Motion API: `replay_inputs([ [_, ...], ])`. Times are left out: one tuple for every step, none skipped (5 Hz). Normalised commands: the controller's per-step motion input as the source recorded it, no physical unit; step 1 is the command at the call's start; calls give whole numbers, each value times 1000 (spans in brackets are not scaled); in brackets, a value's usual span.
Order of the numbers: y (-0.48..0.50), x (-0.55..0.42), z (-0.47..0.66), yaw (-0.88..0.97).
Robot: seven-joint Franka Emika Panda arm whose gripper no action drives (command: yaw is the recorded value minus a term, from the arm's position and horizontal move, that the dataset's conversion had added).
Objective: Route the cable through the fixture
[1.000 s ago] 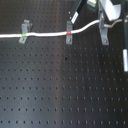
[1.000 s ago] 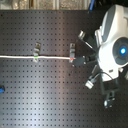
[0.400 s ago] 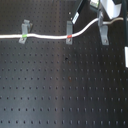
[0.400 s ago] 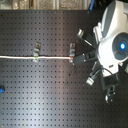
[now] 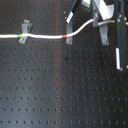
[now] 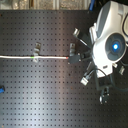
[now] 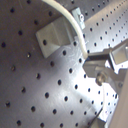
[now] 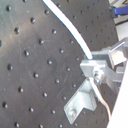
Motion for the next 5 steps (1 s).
replay_inputs([
  [-8,5,750,-37],
  [60,1,569,0],
  [14,9,505,0],
  [-354,97,421,0],
  [-642,-127,174,123],
])
